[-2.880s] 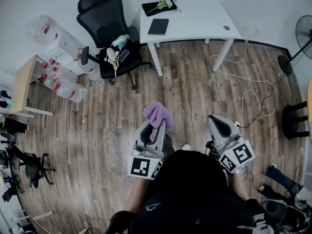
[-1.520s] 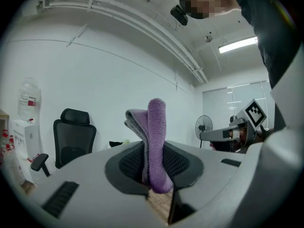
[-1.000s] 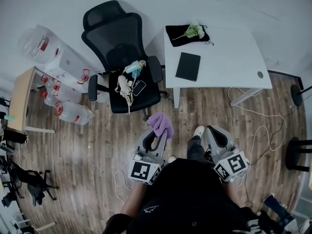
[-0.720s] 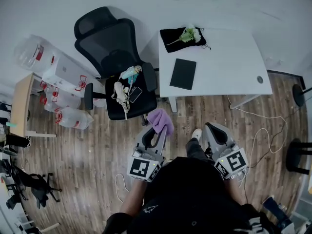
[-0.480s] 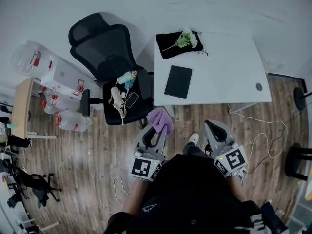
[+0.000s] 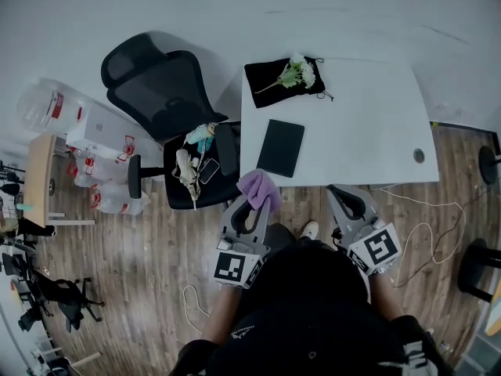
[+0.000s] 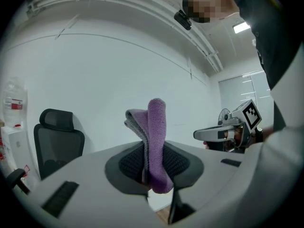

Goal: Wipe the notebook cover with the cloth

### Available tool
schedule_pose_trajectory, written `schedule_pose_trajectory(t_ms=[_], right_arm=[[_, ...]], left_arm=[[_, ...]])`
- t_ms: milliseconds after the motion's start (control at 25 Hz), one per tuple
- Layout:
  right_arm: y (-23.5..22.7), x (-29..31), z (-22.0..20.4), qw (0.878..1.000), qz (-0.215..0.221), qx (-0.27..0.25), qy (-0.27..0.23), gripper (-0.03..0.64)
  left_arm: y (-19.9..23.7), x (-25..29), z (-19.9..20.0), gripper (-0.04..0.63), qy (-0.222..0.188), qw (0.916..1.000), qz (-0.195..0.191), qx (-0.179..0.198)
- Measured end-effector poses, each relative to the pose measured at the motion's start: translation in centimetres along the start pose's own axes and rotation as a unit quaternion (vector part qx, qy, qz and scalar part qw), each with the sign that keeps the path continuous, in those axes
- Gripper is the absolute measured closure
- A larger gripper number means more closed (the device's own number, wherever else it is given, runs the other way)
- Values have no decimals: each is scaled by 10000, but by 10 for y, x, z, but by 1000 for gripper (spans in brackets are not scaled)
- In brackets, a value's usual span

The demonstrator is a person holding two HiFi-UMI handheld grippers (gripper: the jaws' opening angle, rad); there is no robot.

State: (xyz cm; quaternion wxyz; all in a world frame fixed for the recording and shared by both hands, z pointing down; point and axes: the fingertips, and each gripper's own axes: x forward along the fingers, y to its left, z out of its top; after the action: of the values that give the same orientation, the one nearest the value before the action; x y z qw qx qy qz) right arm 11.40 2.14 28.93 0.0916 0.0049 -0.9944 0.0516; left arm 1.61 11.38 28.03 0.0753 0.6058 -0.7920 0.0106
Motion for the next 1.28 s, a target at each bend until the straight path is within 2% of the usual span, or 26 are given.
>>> schedule_pose_trajectory(t_ms=[120, 320, 560, 800, 920, 1080, 1280], right_arm=[[-16, 8, 1, 9995, -151, 138, -255, 612], [-36, 19, -5, 9984, -460, 250, -234, 612], [-53, 48, 9, 9970, -762, 103, -39, 612], [-82, 79, 6, 9890, -1425, 323, 223, 612], [-85, 92, 2, 9854, -1627, 423, 257, 612], [-80, 106, -8, 9834, -1690, 542, 368, 612], [-77, 125, -19, 9823, -1680, 568, 602, 612]], left_arm=[[11, 17, -6, 515, 97, 9999, -31, -97], [33, 52, -19, 514, 269, 9992, -194, -211], [53, 108, -14, 515, 329, 9963, -767, -214], [76, 157, -10, 514, 294, 9912, -1278, -185], [87, 171, -29, 514, 543, 9866, -1509, -312], [94, 182, -56, 514, 914, 9764, -1859, -616], [103, 200, -85, 514, 1321, 9686, -1972, -735]])
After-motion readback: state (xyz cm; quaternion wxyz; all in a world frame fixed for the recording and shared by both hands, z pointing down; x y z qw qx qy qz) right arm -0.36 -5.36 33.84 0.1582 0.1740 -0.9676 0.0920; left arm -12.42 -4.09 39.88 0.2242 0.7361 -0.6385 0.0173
